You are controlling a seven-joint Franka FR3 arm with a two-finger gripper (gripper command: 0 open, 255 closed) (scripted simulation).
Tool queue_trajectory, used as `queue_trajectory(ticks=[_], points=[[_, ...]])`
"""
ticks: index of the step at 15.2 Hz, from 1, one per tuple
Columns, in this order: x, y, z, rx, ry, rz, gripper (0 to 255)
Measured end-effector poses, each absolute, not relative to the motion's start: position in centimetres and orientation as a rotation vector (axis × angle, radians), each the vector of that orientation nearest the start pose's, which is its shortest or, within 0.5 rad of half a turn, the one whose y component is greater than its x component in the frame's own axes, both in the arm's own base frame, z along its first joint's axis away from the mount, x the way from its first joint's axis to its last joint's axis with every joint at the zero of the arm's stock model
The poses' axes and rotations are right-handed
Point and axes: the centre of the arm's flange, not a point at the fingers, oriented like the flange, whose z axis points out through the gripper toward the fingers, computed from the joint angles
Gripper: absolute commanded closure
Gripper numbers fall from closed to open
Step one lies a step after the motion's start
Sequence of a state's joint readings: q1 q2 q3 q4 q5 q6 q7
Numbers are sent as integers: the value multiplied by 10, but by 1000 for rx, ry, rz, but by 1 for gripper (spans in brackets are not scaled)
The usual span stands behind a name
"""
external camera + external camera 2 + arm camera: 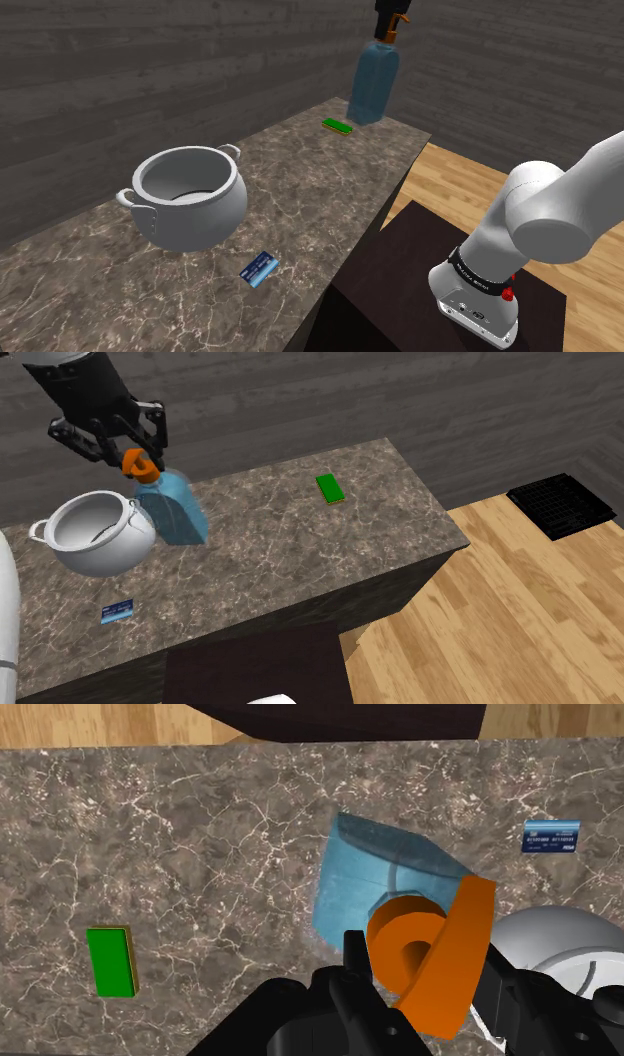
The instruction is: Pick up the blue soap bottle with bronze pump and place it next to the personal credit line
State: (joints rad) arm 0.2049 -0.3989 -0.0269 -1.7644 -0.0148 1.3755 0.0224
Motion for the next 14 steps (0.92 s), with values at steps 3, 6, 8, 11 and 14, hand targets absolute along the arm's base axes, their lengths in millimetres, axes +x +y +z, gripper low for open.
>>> queue_trajectory(ticks=[3, 6, 8, 11, 14], points=[[387, 110, 710, -3135, -244, -16, 255], [380, 147, 711, -3135, -244, -16, 255], [374, 172, 710, -3135, -243, -16, 255], [367, 211, 707, -3136, -244, -16, 255], [362, 226, 705, -3135, -242, -16, 255]])
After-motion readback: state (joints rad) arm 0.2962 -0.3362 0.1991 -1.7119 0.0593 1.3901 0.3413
